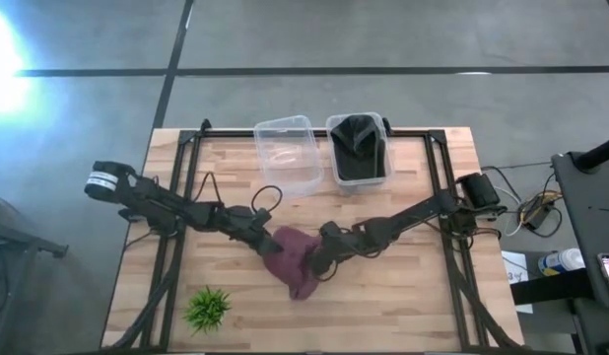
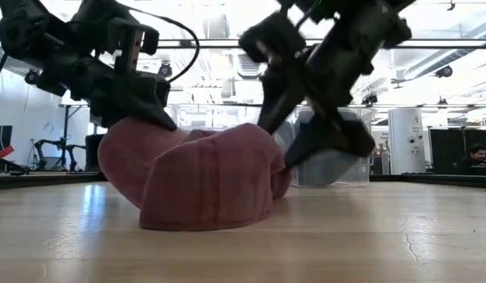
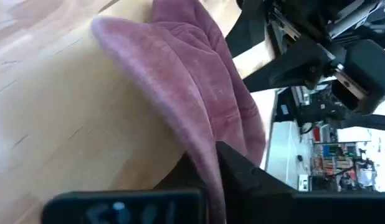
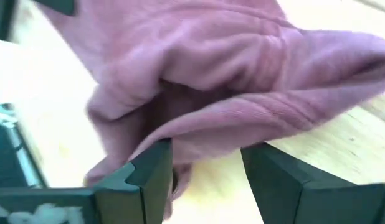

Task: Pick & Place hat
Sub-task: Put the red cap into the left transparent bin

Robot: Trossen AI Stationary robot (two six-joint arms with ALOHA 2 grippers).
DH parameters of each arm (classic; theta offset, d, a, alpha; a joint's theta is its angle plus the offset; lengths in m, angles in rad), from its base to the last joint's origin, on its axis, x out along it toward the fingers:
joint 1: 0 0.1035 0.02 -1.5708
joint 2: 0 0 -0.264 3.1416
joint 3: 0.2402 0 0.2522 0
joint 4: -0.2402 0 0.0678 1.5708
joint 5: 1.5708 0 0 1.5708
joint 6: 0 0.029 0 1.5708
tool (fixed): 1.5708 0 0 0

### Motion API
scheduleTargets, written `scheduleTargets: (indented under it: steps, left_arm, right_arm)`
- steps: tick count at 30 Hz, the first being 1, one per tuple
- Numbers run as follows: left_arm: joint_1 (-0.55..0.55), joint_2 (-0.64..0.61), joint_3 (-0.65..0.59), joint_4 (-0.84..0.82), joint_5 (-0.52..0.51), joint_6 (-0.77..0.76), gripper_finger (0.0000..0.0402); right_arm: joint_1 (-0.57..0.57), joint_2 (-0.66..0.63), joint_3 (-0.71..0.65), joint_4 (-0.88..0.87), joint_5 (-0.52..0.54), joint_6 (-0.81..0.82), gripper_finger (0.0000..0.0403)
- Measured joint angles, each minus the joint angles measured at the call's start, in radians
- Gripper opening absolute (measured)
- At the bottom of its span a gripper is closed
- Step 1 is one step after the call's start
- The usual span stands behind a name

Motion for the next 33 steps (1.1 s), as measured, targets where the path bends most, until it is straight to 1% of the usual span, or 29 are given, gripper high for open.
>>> scheduleTargets:
  steps: [3, 6, 10, 13, 16, 19, 22, 23, 24, 26, 28, 30, 33]
  left_arm:
    - [-0.002, -0.019, 0.015, -0.011, -0.017, -0.004, 0.0012]
    - [-0.002, -0.065, 0.06, -0.022, -0.04, 0.016, 0.0007]
    - [-0.001, -0.161, 0.154, -0.097, -0.073, 0.072, 0.0006]
    - [-0.001, -0.239, 0.248, -0.235, -0.141, 0.143, 0.0006]
    - [0.006, -0.318, 0.368, -0.436, -0.265, 0.24, 0.0006]
    - [0.011, -0.376, 0.5, -0.662, -0.462, 0.325, 0.0006]
    - [0.028, -0.403, 0.626, -0.851, -0.682, 0.385, 0.0006]
    - [0.044, -0.404, 0.66, -0.912, -0.741, 0.388, 0.0006]
    - [0.065, -0.404, 0.692, -0.959, -0.771, 0.383, 0.0006]
    - [0.12, -0.392, 0.74, -1.024, -0.779, 0.353, 0.0005]
    - [0.17, -0.374, 0.776, -1.069, -0.763, 0.306, 0.0005]
    - [0.214, -0.343, 0.8, -1.095, -0.721, 0.274, 0.0005]
    - [0.268, -0.279, 0.813, -1.121, -0.627, 0.212, 0.0005]
  right_arm:
    - [-0.002, -0.06, 0.001, -0.034, 0.0, -0.04, 0.0187]
    - [-0.006, -0.153, 0.002, -0.125, 0.013, -0.086, 0.0187]
    - [-0.004, -0.326, 0.002, -0.24, 0.08, -0.153, 0.0187]
    - [0.006, -0.475, 0.001, -0.313, 0.172, -0.19, 0.0187]
    - [0.012, -0.632, 0.003, -0.355, 0.322, -0.208, 0.0187]
    - [0.014, -0.761, 0.004, -0.39, 0.447, -0.207, 0.0187]
    - [0.014, -0.834, 0.003, -0.44, 0.511, -0.207, 0.0187]
    - [0.014, -0.848, 0.003, -0.469, 0.522, -0.206, 0.0187]
    - [0.014, -0.856, 0.003, -0.491, 0.525, -0.202, 0.0187]
    - [0.014, -0.858, 0.003, -0.522, 0.546, -0.189, 0.0187]
    - [0.013, -0.844, 0.001, -0.546, 0.547, -0.189, 0.0187]
    - [0.013, -0.823, 0.001, -0.552, 0.546, -0.186, 0.0187]
    - [0.013, -0.783, 0.001, -0.559, 0.545, -0.179, 0.0187]
